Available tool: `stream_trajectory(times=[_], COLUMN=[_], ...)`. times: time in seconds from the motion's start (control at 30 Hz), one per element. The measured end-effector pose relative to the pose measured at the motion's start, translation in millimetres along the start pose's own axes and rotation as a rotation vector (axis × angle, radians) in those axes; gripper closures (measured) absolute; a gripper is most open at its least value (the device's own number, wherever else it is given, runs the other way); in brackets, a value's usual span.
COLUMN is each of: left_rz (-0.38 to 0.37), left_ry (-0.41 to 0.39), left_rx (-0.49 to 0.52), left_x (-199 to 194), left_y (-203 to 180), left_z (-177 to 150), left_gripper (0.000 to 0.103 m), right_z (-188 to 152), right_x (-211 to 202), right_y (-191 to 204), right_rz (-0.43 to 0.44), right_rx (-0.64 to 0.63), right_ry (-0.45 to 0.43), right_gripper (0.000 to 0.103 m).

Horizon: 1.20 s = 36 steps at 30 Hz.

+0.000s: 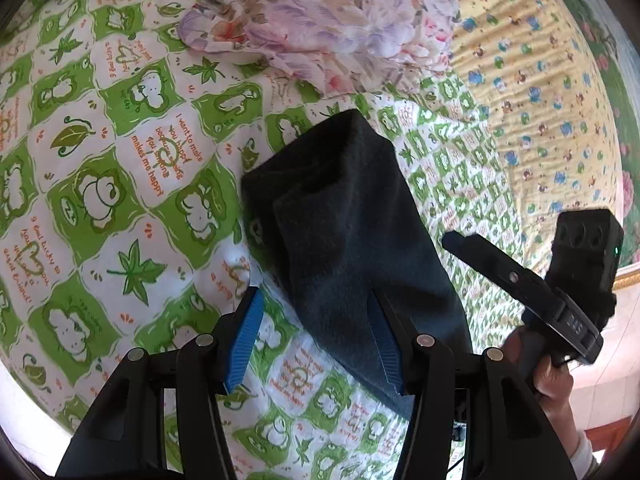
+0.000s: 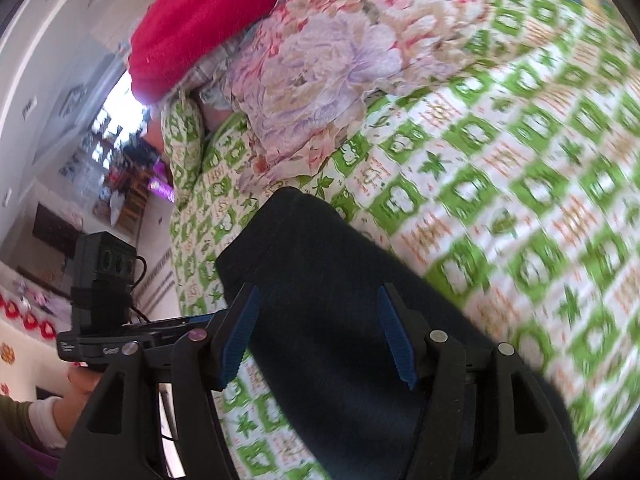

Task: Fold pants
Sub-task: 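Grasp the folded pants end with the left gripper while the right gripper grasps beside it, then lift the pants end with both grippers and carry it over the bundle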

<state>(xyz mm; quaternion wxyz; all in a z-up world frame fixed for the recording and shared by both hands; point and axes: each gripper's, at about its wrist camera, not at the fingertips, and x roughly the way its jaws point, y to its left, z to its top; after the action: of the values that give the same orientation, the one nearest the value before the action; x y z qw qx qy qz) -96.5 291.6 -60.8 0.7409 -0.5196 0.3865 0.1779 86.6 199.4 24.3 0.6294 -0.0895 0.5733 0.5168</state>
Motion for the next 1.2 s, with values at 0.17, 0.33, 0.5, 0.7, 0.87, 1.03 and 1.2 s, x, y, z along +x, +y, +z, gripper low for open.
stream_trajectory(times=[0.17, 0.33, 0.5, 0.7, 0.87, 1.03, 1.2], left_rz=[-0.005, -0.009, -0.006, 0.009, 0.025, 0.016, 0.007], left_ry=[0.003, 0.008, 0.003, -0.017, -0.033, -0.037, -0.070], left_rx=[-0.017, -0.041, -0.043, -0.024, 0.009, 0.032, 0.097], left_x=[5, 13, 21, 29, 36, 32, 15], left_y=[6, 11, 10, 4, -5, -6, -29], left_z=[6, 14, 23, 32, 38, 38, 35], left_gripper=[0.048, 0.048, 0.048, 0.049, 0.058, 0.070, 0.073], right_z=[25, 42, 54, 60, 60, 60, 61], right_x=[32, 60, 85, 95, 95, 87, 61], right_y=[5, 4, -15, -28, -31, -32, -27], right_rz=[0.001, 0.025, 0.118, 0.162, 0.179, 0.196, 0.214], right_rx=[-0.101, -0.148, -0.068, -0.044, -0.035, -0.026, -0.034], right_ry=[0.071, 0.132, 0.214, 0.242, 0.236, 0.220, 0.173], right_gripper=[0.040, 0.040, 0.041, 0.072, 0.074, 0.075, 0.076])
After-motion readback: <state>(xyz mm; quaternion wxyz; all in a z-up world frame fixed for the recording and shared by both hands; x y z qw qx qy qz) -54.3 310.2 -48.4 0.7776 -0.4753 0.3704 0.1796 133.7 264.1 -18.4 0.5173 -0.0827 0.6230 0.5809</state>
